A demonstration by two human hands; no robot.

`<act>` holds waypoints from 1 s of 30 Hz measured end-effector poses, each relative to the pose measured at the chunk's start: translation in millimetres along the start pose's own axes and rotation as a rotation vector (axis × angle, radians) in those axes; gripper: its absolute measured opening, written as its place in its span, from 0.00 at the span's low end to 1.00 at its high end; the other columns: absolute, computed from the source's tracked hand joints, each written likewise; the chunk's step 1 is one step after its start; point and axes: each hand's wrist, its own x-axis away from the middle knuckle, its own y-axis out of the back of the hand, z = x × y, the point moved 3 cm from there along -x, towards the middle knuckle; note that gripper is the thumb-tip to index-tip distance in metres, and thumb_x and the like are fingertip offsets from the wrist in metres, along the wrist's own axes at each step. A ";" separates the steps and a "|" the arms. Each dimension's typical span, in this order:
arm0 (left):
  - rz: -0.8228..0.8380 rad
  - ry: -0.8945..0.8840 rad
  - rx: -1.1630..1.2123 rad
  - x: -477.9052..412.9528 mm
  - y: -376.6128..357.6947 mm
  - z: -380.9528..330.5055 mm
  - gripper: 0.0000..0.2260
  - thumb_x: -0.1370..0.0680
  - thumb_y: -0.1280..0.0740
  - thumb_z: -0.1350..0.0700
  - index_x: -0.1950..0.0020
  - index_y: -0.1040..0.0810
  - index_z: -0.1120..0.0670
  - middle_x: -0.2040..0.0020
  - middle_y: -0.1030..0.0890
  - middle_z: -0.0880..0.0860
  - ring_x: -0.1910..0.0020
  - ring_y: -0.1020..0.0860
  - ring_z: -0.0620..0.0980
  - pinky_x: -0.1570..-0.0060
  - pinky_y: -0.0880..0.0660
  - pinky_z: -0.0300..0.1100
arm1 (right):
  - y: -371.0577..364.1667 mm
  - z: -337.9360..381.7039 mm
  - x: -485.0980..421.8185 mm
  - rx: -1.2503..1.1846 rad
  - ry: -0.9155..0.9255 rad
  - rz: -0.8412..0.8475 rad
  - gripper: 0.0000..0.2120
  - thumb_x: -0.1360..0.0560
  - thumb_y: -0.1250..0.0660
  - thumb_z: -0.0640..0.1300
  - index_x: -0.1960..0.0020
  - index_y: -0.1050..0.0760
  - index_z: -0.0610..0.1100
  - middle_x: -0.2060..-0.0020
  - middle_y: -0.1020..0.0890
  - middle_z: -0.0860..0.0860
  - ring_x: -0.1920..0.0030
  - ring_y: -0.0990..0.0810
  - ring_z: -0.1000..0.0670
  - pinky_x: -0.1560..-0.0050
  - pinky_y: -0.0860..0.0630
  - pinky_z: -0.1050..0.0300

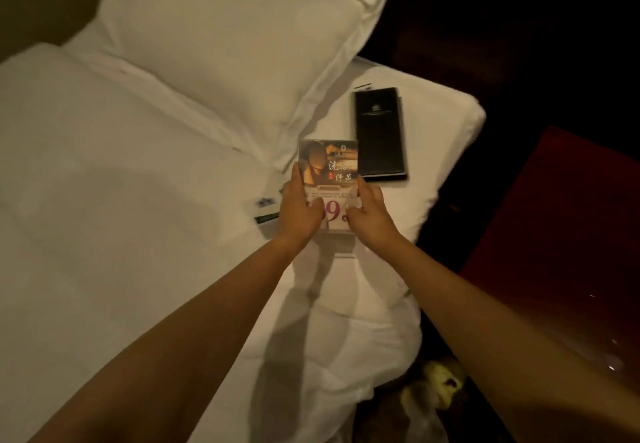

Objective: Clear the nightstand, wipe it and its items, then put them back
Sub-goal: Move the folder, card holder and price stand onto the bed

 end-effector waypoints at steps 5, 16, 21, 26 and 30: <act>-0.180 0.085 -0.050 21.0 77.6 55.7 0.22 0.24 0.42 0.62 0.29 0.38 0.59 0.39 0.25 0.64 0.44 0.22 0.62 0.48 0.22 0.58 | -86.0 36.2 11.5 0.060 0.037 0.149 0.27 0.24 0.44 0.35 0.26 0.43 0.47 0.34 0.36 0.42 0.37 0.28 0.43 0.39 0.28 0.55; -0.304 0.292 -0.022 58.1 145.1 140.9 0.19 0.20 0.42 0.56 0.30 0.36 0.59 0.36 0.25 0.63 0.40 0.22 0.61 0.43 0.23 0.57 | -191.4 53.7 37.9 0.083 0.091 0.350 0.22 0.23 0.43 0.37 0.30 0.38 0.44 0.34 0.31 0.40 0.39 0.24 0.40 0.41 0.23 0.42; -0.271 0.333 -0.203 62.1 145.1 161.3 0.18 0.20 0.44 0.56 0.31 0.34 0.61 0.36 0.26 0.62 0.36 0.28 0.61 0.36 0.31 0.54 | -198.4 44.7 40.4 0.153 0.111 0.324 0.20 0.24 0.42 0.36 0.33 0.34 0.42 0.38 0.25 0.40 0.39 0.25 0.41 0.37 0.26 0.44; -0.322 0.128 -0.351 59.5 136.3 134.2 0.19 0.20 0.43 0.56 0.28 0.34 0.55 0.29 0.30 0.56 0.33 0.33 0.57 0.35 0.36 0.49 | -182.0 42.7 43.4 0.337 0.185 0.188 0.21 0.21 0.43 0.44 0.28 0.38 0.42 0.32 0.30 0.42 0.33 0.31 0.43 0.34 0.32 0.50; -0.205 -0.091 -0.424 47.4 115.5 93.6 0.21 0.19 0.43 0.54 0.25 0.39 0.54 0.25 0.35 0.55 0.27 0.38 0.55 0.27 0.43 0.49 | -143.4 39.3 39.5 0.559 0.267 0.063 0.22 0.20 0.44 0.48 0.28 0.38 0.43 0.31 0.30 0.44 0.32 0.33 0.43 0.33 0.34 0.48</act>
